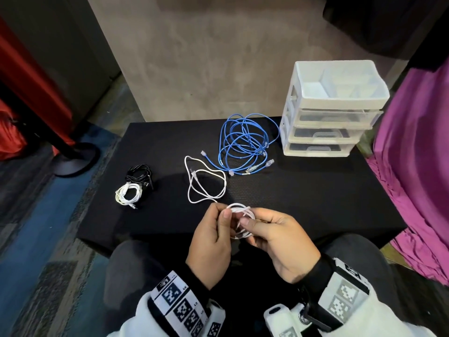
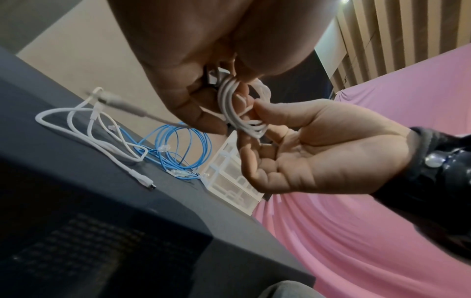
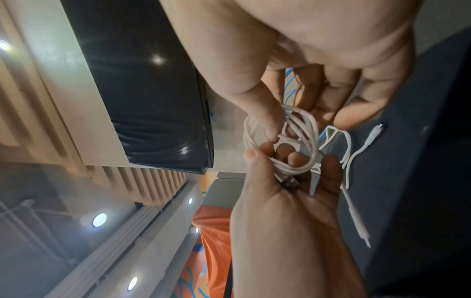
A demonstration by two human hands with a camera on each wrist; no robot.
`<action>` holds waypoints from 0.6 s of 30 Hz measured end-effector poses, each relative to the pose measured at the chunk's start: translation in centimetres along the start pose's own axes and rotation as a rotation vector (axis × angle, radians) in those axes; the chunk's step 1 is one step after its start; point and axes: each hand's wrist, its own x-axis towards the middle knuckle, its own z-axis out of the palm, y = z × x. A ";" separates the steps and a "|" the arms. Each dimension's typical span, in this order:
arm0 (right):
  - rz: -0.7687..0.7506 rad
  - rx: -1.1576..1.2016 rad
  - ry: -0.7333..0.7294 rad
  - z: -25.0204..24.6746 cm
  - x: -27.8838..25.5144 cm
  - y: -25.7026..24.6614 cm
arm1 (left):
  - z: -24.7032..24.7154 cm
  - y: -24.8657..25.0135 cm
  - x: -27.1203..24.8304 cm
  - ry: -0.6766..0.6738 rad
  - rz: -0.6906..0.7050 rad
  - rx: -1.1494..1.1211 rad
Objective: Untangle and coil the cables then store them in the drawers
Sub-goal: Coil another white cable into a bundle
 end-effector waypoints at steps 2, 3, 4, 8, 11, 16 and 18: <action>0.015 0.029 0.002 0.1 -0.2 -0.1 | -0.2 -0.2 0.1 0.028 -0.033 -0.008; 0.031 0.046 -0.003 0.1 -0.3 -0.2 | -0.2 -0.4 0.2 0.037 -0.051 -0.006; 0.046 0.070 -0.033 0.1 -0.3 -0.2 | -0.3 -0.5 0.2 0.040 -0.060 0.007; 0.089 0.197 -0.218 0.1 -0.8 -0.3 | -0.3 -0.2 0.2 -0.003 0.010 0.080; 0.048 0.139 -0.162 0.0 -0.5 -0.4 | -0.3 0.4 0.3 -0.002 0.057 0.100; -0.222 -0.152 0.026 -0.4 -0.2 0.3 | -0.9 0.8 0.6 0.099 0.120 0.092; -0.300 -0.273 0.085 -0.5 -0.3 0.6 | -0.9 1.1 0.5 0.086 0.129 0.096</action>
